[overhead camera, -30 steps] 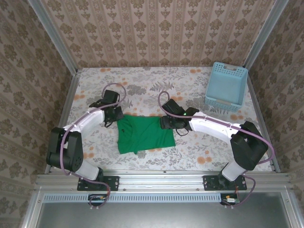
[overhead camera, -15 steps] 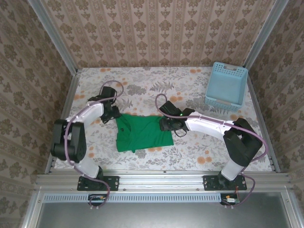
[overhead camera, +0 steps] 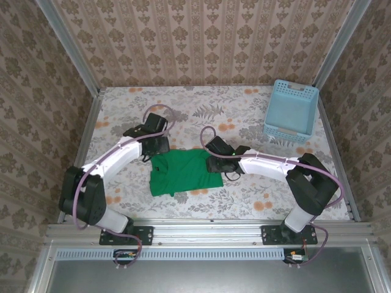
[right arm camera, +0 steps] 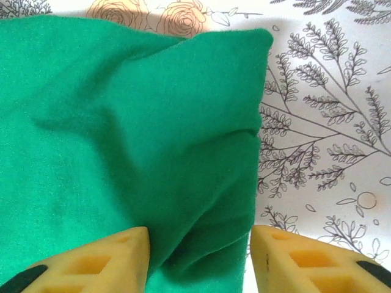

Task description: Fold the inside-out t-shirt

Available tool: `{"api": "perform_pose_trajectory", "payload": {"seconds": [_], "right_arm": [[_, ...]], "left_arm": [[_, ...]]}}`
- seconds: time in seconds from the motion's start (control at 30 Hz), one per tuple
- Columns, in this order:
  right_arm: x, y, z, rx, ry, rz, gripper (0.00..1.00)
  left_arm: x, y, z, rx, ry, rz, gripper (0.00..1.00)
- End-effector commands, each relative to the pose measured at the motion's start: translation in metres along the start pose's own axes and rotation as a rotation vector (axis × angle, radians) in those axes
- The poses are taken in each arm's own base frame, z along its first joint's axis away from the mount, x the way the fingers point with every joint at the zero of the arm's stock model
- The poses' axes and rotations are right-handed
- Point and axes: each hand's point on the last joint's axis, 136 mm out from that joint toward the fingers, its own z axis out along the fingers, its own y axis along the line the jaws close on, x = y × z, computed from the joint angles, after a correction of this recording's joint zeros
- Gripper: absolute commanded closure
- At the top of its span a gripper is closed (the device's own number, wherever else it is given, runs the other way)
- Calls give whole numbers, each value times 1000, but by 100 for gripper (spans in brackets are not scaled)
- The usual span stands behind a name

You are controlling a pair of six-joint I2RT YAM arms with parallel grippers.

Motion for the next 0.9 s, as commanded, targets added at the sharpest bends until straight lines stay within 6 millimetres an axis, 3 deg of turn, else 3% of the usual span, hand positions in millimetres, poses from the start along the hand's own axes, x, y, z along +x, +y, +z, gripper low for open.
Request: {"api": "perform_pose_trajectory", "payload": {"seconds": [0.0, 0.23, 0.4, 0.53, 0.67, 0.73, 0.8, 0.87], "right_arm": [[3, 4, -2, -23, -23, 32, 56], [41, -3, 13, 7, 37, 62, 65], [72, -3, 12, 17, 65, 68, 68], [92, 6, 13, 3, 87, 70, 71], [96, 23, 4, -32, 73, 51, 73], [88, 33, -8, -65, 37, 39, 73], [78, 32, -24, -75, -1, 36, 66], [62, 21, -43, -48, -50, 44, 60]], "left_arm": [[0, -15, 22, 58, 41, -31, 54], [0, 25, 81, -2, 142, -135, 75], [-6, 33, 98, 4, 155, -158, 81], [-22, 16, 101, 65, 130, -133, 82], [-39, -15, 106, 131, 127, -73, 81], [-49, -38, 104, 184, 126, -31, 78], [-51, -54, 94, 208, 144, 11, 72], [-49, -52, 74, 160, 167, 27, 61]]}}
